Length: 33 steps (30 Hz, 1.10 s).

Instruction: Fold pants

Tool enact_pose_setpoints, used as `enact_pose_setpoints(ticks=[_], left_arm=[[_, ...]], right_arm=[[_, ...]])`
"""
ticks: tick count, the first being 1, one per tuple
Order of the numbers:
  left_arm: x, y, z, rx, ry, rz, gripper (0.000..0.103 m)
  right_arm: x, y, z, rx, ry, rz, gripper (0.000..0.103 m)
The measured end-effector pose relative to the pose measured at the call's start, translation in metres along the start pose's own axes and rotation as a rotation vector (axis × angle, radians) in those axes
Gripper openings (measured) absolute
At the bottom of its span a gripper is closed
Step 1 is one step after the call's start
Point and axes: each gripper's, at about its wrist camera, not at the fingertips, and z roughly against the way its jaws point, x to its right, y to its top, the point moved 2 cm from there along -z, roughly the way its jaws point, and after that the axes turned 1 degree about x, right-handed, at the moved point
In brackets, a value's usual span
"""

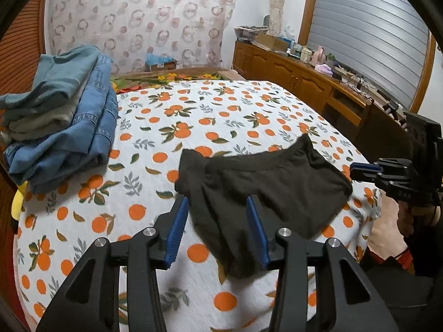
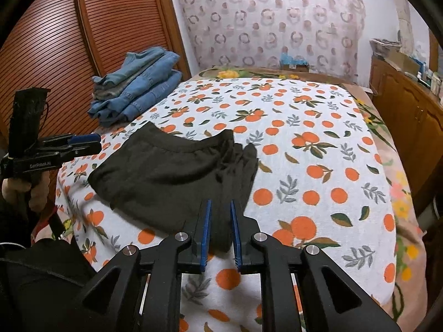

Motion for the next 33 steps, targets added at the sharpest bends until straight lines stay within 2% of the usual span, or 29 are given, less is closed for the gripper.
enact_pose_setpoints(ticks=[6,18,21,22,23,25,28,33], left_arm=[[-0.001,0.013,-0.018,-0.005,-0.011,0.000,0.045],[0.007,0.021,-0.066,-0.080,-0.034,-0.035,0.039],[0.005,0.021,-0.068,-0.080,-0.033,-0.036,0.030],[0.006,0.021,-0.067,-0.066,-0.029,-0.041,0.021],[0.006,0.022,-0.063,-0.046,-0.029,-0.046,0.016],[0.009,0.026,-0.052,0.006,-0.046,-0.045,0.014],[0.010,0.035,-0.039,0.066,-0.051,-0.023,0.014],[0.014,0.046,-0.042,0.064,-0.036,-0.042,0.014]], right_arm=[[0.000,0.012,-0.007,0.009,-0.011,0.015,0.025],[0.000,0.043,-0.062,-0.014,-0.001,0.037,0.026],[0.003,0.045,-0.078,-0.038,-0.015,0.031,0.025],[0.004,0.045,-0.081,-0.044,-0.017,0.027,0.025],[0.004,0.044,-0.083,-0.050,-0.014,0.028,0.025],[0.004,0.045,-0.083,-0.037,-0.003,0.033,0.007],[0.006,0.048,-0.076,0.010,-0.003,0.019,0.007],[0.009,0.048,-0.067,0.053,-0.010,0.006,0.007]])
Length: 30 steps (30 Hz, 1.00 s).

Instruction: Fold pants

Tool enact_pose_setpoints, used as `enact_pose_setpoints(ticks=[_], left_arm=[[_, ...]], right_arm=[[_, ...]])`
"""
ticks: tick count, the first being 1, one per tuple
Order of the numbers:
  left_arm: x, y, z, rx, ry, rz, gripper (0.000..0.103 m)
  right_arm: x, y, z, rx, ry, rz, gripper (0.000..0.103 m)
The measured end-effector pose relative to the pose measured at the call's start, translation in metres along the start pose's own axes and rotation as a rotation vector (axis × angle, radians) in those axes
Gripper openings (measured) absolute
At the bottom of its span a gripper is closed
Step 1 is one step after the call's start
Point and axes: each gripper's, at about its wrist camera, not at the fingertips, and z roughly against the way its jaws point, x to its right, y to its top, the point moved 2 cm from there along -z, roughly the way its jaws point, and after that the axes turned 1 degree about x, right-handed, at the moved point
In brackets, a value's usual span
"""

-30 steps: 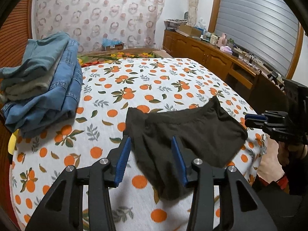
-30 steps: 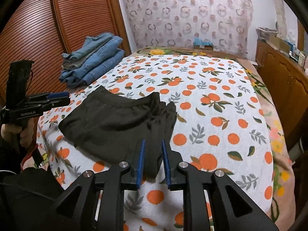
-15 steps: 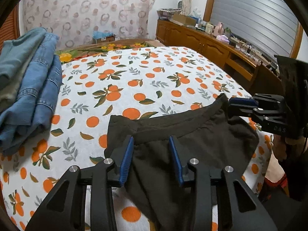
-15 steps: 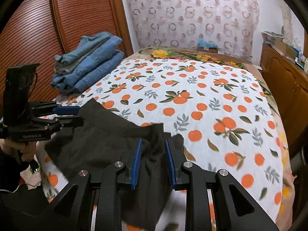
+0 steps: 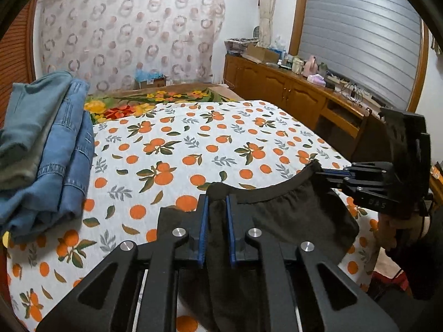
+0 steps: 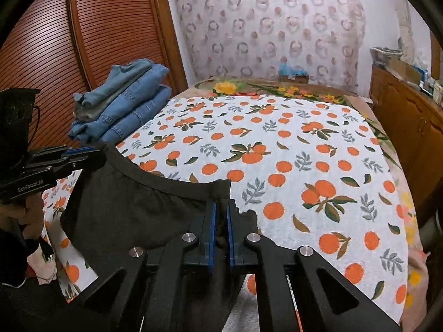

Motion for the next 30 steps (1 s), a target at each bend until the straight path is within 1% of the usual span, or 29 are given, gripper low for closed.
enact_pose_setpoints(ticks=[4,7,9,10,11,12,13,15,16,17,19,20,21,25,30], left_arm=[[-0.002,-0.002,-0.015,-0.053,0.031,-0.004,0.014],[-0.005,-0.008,-0.024,-0.094,0.058,-0.004,0.018],[-0.007,-0.012,-0.026,-0.111,0.062,0.001,0.025],[-0.008,-0.013,-0.026,-0.112,0.061,0.006,0.031],[-0.009,-0.014,-0.025,-0.110,0.059,0.008,0.037],[-0.010,-0.014,-0.024,-0.106,0.058,0.010,0.041],[-0.009,-0.015,-0.023,-0.104,0.068,0.006,0.048],[-0.006,-0.015,-0.020,-0.098,0.076,-0.015,0.049],[-0.005,-0.016,-0.020,-0.098,0.071,-0.024,0.054],[-0.005,-0.016,-0.019,-0.098,0.070,-0.024,0.063],[-0.006,-0.019,-0.019,-0.099,0.069,-0.021,0.070],[-0.007,-0.020,-0.020,-0.106,0.072,-0.020,0.071],[-0.008,-0.022,-0.022,-0.116,0.079,-0.018,0.071],[-0.015,-0.028,-0.027,-0.138,0.110,0.001,0.071],[-0.026,-0.032,-0.031,-0.163,0.086,0.050,0.071]], right_arm=[[0.001,-0.003,-0.003,-0.012,-0.013,-0.006,0.007],[0.001,-0.004,-0.008,-0.033,-0.019,-0.012,0.007],[0.001,-0.002,-0.010,-0.038,-0.015,-0.018,0.007],[0.002,-0.002,-0.010,-0.038,-0.014,-0.022,0.007],[0.003,-0.001,-0.011,-0.040,-0.019,-0.026,0.009],[0.003,-0.001,-0.011,-0.042,-0.028,-0.029,0.013],[0.004,-0.001,-0.011,-0.042,-0.035,-0.029,0.015],[0.003,-0.001,-0.008,-0.034,-0.039,-0.017,0.018],[0.002,-0.001,-0.007,-0.032,-0.043,-0.016,0.023],[0.003,-0.002,-0.005,-0.031,-0.052,-0.017,0.026],[0.004,-0.003,-0.002,-0.028,-0.060,-0.023,0.036],[0.004,-0.005,0.000,-0.028,-0.056,-0.024,0.039],[0.004,-0.007,0.002,-0.029,-0.054,-0.024,0.045],[0.005,-0.014,0.006,-0.049,-0.074,-0.015,0.052],[0.008,-0.019,0.007,-0.073,-0.075,-0.023,0.052]])
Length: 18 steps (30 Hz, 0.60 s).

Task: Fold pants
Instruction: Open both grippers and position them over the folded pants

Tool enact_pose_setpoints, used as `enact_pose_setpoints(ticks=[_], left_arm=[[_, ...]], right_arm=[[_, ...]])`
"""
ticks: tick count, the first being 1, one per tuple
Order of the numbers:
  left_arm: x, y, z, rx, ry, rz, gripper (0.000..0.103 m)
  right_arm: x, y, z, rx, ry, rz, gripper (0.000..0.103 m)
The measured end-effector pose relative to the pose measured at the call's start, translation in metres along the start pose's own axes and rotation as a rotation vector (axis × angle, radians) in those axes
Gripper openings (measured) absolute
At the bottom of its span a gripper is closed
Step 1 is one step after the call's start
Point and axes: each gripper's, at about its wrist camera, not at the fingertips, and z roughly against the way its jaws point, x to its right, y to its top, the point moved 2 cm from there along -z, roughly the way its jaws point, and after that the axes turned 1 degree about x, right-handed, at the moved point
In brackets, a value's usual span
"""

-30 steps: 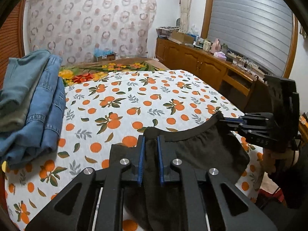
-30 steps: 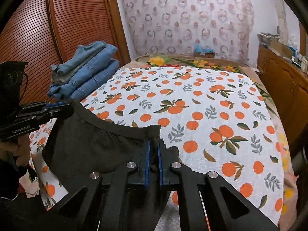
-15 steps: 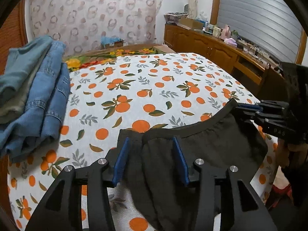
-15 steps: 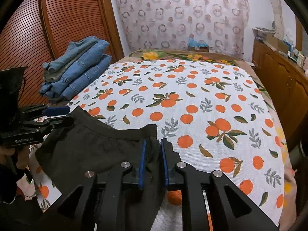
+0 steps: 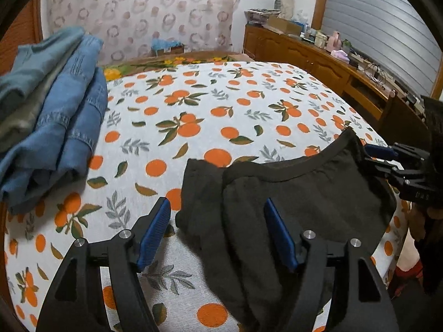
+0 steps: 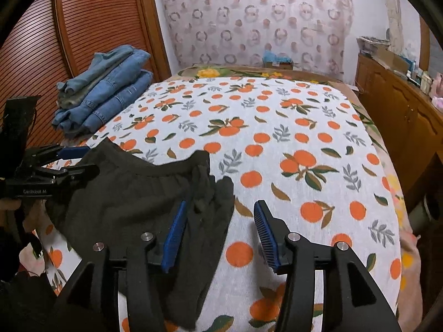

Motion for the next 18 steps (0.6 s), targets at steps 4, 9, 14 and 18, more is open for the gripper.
enact_pose_setpoints(ticks=[4,9,14,18], left_arm=[[-0.002,-0.002,-0.005,-0.015,-0.010,0.012,0.071],[-0.003,-0.003,-0.008,-0.014,-0.022,0.016,0.071],[-0.003,-0.003,-0.008,-0.005,-0.021,0.011,0.073],[-0.002,-0.004,-0.009,0.004,-0.014,0.007,0.074]], right_arm=[[-0.001,0.002,-0.003,-0.012,0.004,0.000,0.052],[-0.001,0.005,-0.014,-0.049,0.015,-0.010,0.052],[-0.001,0.007,-0.015,-0.046,0.015,-0.009,0.052],[-0.004,0.007,-0.017,-0.042,0.020,-0.004,0.052]])
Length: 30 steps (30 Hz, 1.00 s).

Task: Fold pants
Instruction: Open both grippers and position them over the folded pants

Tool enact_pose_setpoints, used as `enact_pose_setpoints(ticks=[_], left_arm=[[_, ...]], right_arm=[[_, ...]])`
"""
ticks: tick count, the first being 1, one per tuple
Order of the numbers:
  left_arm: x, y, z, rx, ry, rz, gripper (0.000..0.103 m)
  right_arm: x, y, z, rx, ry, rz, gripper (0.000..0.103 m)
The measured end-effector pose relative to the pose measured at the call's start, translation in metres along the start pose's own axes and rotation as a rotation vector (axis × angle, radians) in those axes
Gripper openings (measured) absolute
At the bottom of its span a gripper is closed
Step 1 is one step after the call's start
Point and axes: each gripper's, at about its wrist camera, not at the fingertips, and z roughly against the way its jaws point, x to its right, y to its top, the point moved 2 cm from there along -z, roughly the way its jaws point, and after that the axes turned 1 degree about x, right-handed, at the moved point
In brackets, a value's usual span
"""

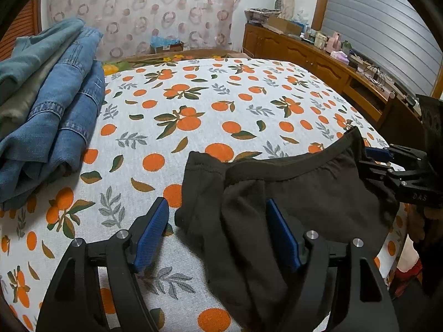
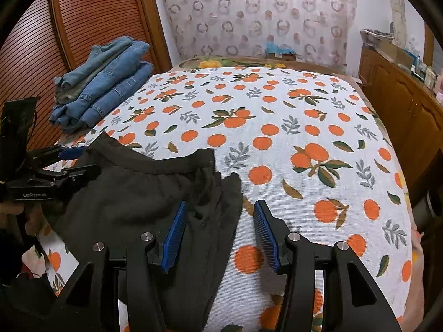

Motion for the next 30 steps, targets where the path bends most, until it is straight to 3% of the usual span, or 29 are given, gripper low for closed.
enact_pose_setpoints(ticks=[11,17,21,23,30], left_arm=[[-0.0005,-0.0010,0.0005,0.010,-0.001,-0.001,0.074],[-0.0007,-0.0009,0.0002,0.009,-0.002,0.001,0.074],[-0.0017,0.0001,0.0007,0.009,-0.017,0.019,0.073],[-0.0021,0.0018,0.0013,0.010,-0.041,0.035,0.061],[0.0029,0.0049,0.0013,0.007,-0.095,0.052,0.036]], right_arm=[[-0.0078,-0.0048,-0.0033,0.021,0.025,0.009,0.051],[-0.0067,-0.0057,-0.0026,0.027,0.022,0.000,0.042],[-0.0069,-0.0059,-0.0024,0.028,0.025,-0.004,0.040],[-0.0070,-0.0060,-0.0025,0.030,0.026,-0.004,0.040],[-0.0077,-0.0060,-0.0023,0.033,0.031,-0.009,0.039]])
